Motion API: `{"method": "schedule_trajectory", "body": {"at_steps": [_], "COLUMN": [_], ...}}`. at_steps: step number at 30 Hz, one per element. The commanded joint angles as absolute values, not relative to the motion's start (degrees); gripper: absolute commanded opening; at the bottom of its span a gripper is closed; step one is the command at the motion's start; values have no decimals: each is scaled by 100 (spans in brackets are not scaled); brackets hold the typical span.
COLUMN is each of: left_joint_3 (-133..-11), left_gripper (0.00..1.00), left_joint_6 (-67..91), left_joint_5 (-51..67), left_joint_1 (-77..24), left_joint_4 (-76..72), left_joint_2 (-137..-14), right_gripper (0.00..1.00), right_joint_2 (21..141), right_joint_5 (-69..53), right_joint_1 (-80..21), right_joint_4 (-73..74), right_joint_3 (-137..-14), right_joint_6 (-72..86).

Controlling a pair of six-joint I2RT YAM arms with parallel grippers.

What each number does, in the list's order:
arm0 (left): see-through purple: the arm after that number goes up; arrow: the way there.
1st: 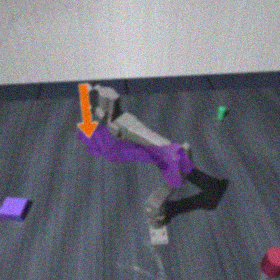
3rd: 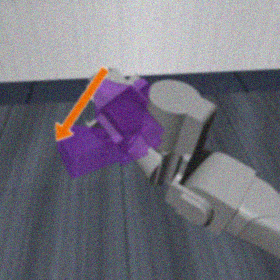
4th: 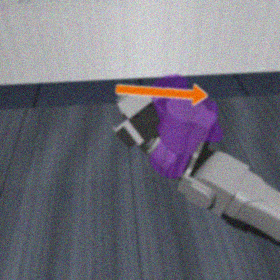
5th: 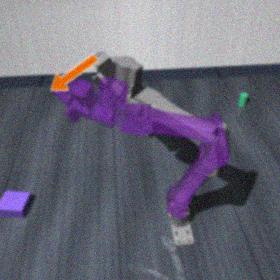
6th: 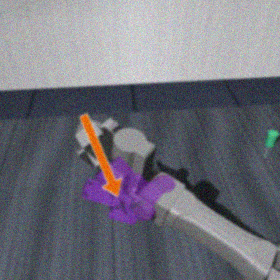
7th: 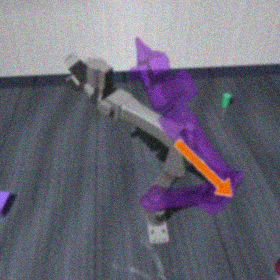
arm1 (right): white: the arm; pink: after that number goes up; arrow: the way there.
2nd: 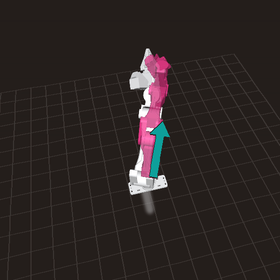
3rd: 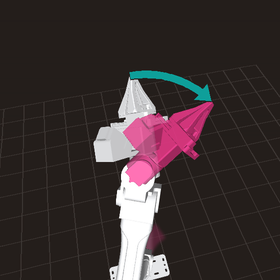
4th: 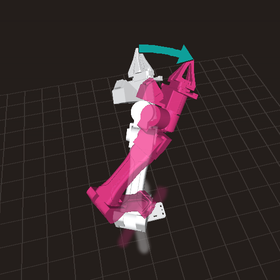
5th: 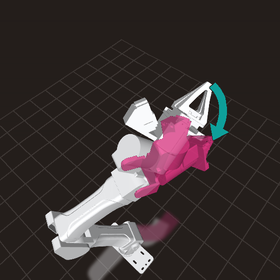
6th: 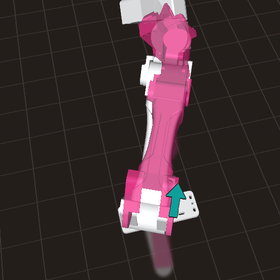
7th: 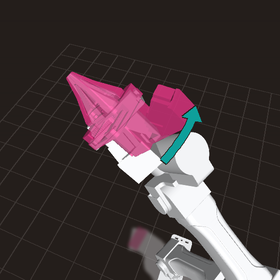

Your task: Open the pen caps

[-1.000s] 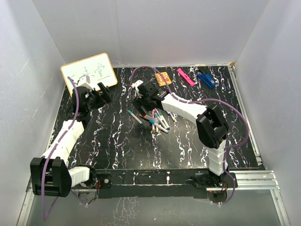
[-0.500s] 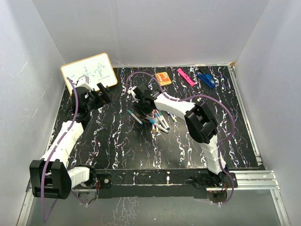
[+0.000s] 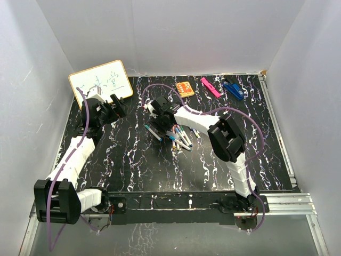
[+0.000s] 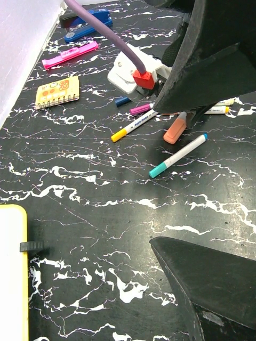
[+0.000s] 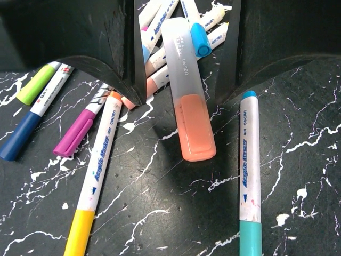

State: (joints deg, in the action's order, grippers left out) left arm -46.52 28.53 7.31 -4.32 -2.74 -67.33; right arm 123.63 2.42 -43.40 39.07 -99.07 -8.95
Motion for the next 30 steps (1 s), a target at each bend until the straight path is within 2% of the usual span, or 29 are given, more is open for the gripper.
{"method": "schedule_trajectory", "body": {"at_steps": [1,23,30], "left_joint_3": [-4750,-4753,-4754], "left_gripper": [99,99,99], "left_joint_6": [2833,2848,2860], "left_joint_5": [677,677,677], "left_joint_1": [-427,-431,-437], "left_joint_4": [-302,-342,-342], "left_joint_2": [-6724,-6794,-6807], "right_gripper": [51,45,31], "right_joint_2": [12426,12586,12578], "right_joint_5": [143,191,211], "right_joint_1": [-4331,-4321,-4280], "right_joint_4": [3850,3885,3894], "right_joint_3": [-10115,-9943,-9923], "right_joint_6": [-982,-1063,-1062]}}
